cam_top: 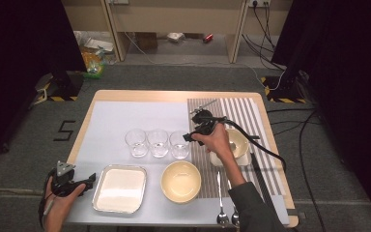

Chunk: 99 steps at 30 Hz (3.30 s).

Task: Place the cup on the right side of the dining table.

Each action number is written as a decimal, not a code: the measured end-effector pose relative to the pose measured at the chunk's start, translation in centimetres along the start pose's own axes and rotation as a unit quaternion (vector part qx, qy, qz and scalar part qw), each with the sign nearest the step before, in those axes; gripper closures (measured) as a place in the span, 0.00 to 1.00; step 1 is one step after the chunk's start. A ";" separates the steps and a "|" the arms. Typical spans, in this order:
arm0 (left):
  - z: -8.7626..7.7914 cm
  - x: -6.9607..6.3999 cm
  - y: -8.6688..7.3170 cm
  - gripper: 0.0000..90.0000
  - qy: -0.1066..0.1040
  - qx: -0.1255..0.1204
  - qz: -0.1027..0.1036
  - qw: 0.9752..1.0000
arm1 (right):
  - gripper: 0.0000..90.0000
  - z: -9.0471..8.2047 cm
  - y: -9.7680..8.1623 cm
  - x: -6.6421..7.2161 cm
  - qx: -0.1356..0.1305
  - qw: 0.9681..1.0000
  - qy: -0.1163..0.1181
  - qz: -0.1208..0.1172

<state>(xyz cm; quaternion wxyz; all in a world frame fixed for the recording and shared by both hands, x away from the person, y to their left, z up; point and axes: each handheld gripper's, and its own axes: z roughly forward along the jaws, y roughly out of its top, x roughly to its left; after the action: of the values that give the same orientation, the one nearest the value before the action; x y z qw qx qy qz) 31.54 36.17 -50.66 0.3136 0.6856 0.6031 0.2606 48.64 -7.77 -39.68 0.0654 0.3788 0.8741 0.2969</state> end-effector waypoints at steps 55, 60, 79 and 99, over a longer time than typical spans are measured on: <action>0.0 0.0 0.0 0.15 -0.001 -0.001 -0.002 1.000 | 0.84 5.1 -0.8 -0.5 0.124 0.992 0.033 -0.016; 0.0 0.0 0.0 0.15 -0.001 -0.001 -0.001 1.000 | 0.91 5.0 -0.9 0.0 0.105 0.993 0.027 -0.036; 0.0 0.0 0.0 0.15 0.001 -0.004 -0.002 1.000 | 0.92 4.6 -0.1 -0.4 0.053 0.997 -0.042 -0.025; 0.0 0.0 0.0 0.15 -0.001 -0.001 -0.001 1.000 | 0.94 5.0 -0.6 -2.0 0.084 0.994 0.012 0.074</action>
<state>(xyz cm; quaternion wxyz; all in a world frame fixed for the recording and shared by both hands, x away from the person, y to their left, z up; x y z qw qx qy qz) 31.54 36.20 -50.67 0.3151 0.6845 0.6036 0.2604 51.39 -7.12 -44.32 0.0009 0.4431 0.8663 0.2304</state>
